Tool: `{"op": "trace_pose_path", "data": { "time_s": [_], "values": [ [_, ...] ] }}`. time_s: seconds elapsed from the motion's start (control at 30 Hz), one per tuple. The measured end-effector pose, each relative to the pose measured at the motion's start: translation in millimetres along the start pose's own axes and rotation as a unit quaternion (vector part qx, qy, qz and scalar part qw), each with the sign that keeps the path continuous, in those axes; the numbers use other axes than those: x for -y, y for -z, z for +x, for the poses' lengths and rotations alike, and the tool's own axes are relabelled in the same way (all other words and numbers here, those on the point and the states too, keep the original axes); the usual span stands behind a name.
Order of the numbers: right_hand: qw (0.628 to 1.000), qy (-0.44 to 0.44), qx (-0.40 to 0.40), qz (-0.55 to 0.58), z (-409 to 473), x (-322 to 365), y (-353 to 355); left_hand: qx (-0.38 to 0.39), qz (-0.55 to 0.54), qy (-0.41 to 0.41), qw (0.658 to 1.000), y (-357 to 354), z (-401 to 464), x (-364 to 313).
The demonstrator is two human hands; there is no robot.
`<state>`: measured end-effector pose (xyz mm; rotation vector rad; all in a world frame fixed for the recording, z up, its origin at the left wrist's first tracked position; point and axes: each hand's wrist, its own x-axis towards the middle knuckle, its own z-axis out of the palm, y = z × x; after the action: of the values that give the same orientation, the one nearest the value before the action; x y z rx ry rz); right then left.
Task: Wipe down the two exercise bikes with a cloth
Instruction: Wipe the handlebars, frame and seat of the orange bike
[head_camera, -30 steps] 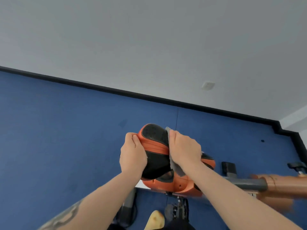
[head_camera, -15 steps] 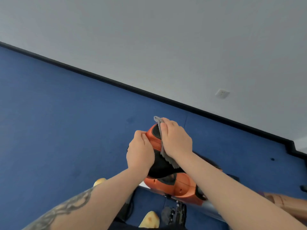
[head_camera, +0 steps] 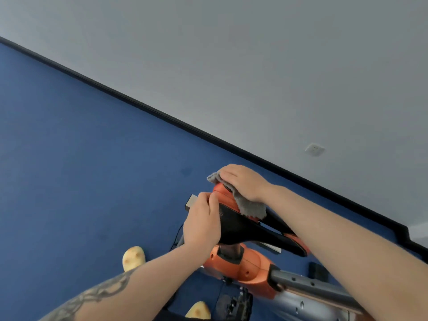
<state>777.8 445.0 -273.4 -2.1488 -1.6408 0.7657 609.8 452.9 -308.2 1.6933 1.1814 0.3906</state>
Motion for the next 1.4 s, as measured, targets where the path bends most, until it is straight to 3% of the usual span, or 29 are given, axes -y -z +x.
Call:
{"op": "trace_pose_path", "data": {
  "time_s": [0.1,0.2,0.27,0.33,0.47,0.53,0.6,0.63,0.73,0.8,0.9,1.0,1.07,1.13,1.2,1.27,1.33,1.4],
  "values": [
    [0.994,-0.02,0.066,0.089,8,-4,7,0.006,0.032,-0.021,0.999,1,-12,9],
    [0.968,-0.166,0.114,0.151,27,-3,16,0.01,0.099,-0.038,0.994,5,-10,9],
    [0.969,-0.174,0.163,0.058,38,-1,15,0.011,0.152,-0.046,0.987,7,-8,8],
    [0.972,-0.105,0.195,-0.078,43,5,14,0.013,0.177,-0.046,0.983,9,-7,8],
    [0.974,0.007,0.108,-0.201,23,9,3,0.007,0.199,-0.051,0.979,9,-4,8],
    [0.983,0.07,0.004,-0.167,-1,9,-7,-0.002,0.204,-0.066,0.977,10,-4,8],
    [0.977,0.148,-0.047,-0.148,-15,4,-14,-0.003,0.206,-0.081,0.975,10,-3,6],
    [0.982,0.141,-0.043,-0.116,-14,1,-12,0.0,0.203,-0.082,0.976,9,-2,6],
    [0.999,-0.039,0.026,-0.029,14,4,2,0.008,0.191,-0.076,0.979,8,1,3],
    [0.993,-0.103,0.048,-0.01,33,8,3,0.01,0.189,-0.074,0.979,9,-2,5],
    [0.992,-0.074,0.048,-0.086,28,5,-3,0.011,0.199,-0.083,0.976,10,-4,10],
    [0.996,0.005,-0.076,-0.035,-9,-2,-12,0.016,0.197,-0.101,0.975,10,-3,12],
    [0.993,0.057,-0.101,0.012,-29,-10,-15,0.022,0.189,-0.127,0.974,9,-2,14],
    [0.989,-0.034,-0.084,0.116,-39,-18,-7,0.028,0.18,-0.158,0.971,10,-4,14],
    [0.964,-0.204,-0.064,0.158,-44,-25,-6,0.036,0.187,-0.187,0.964,11,-6,14],
    [0.95,-0.302,-0.068,0.036,-50,-15,-17,0.04,0.2,-0.217,0.955,13,-8,14],
    [0.941,-0.278,-0.171,-0.085,-60,6,-41,0.041,0.187,-0.235,0.953,12,-8,11],
    [0.943,-0.214,-0.218,-0.133,-62,24,-54,0.036,0.161,-0.232,0.959,11,-7,9]
  ]
}}
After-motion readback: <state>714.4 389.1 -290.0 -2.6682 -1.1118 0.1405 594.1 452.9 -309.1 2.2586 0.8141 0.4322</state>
